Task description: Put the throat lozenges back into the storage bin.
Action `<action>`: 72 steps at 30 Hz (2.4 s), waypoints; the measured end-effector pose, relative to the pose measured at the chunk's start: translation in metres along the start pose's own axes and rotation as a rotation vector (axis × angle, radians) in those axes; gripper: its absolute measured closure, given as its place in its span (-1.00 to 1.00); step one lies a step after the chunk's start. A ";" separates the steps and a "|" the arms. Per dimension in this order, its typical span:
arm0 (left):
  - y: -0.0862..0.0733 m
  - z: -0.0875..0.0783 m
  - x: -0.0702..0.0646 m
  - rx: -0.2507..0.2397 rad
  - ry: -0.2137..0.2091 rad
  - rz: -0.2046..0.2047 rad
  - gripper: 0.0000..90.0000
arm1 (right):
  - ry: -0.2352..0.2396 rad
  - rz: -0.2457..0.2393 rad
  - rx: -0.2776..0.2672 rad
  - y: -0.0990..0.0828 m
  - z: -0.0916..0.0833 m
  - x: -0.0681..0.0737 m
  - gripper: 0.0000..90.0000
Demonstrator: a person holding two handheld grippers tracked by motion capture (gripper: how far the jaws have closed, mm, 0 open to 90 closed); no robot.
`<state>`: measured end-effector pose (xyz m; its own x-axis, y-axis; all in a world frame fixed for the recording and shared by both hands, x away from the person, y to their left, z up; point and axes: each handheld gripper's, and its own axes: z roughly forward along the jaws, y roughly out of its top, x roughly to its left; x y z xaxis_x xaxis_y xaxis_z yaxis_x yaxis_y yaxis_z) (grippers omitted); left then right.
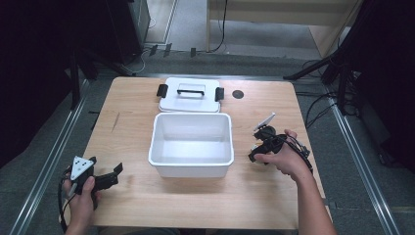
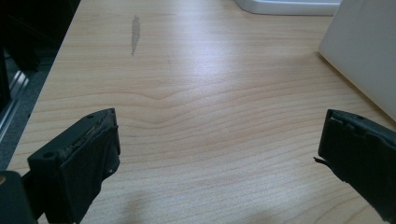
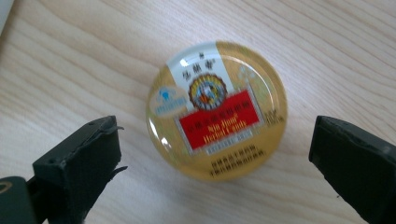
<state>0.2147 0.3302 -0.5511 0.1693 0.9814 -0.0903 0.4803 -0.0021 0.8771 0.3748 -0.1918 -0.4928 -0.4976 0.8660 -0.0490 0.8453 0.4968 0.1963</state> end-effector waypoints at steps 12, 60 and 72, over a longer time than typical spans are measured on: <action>0.000 0.000 0.000 0.003 -0.001 0.000 -1.00 | 0.002 0.030 0.022 0.007 0.009 0.000 -0.56; 0.000 0.000 -0.001 0.007 0.002 0.006 -1.00 | 0.061 -0.048 -0.011 0.020 -0.047 -0.002 -0.54; 0.000 0.001 -0.001 0.005 0.004 0.007 -1.00 | 0.057 -0.089 -0.035 0.031 -0.090 0.008 -0.54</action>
<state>0.2151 0.3289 -0.5511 0.1695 0.9821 -0.0827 0.4838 -0.0098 0.8751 0.3797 -0.1743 -0.3992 -0.5816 0.8134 -0.0121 0.7904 0.5686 0.2280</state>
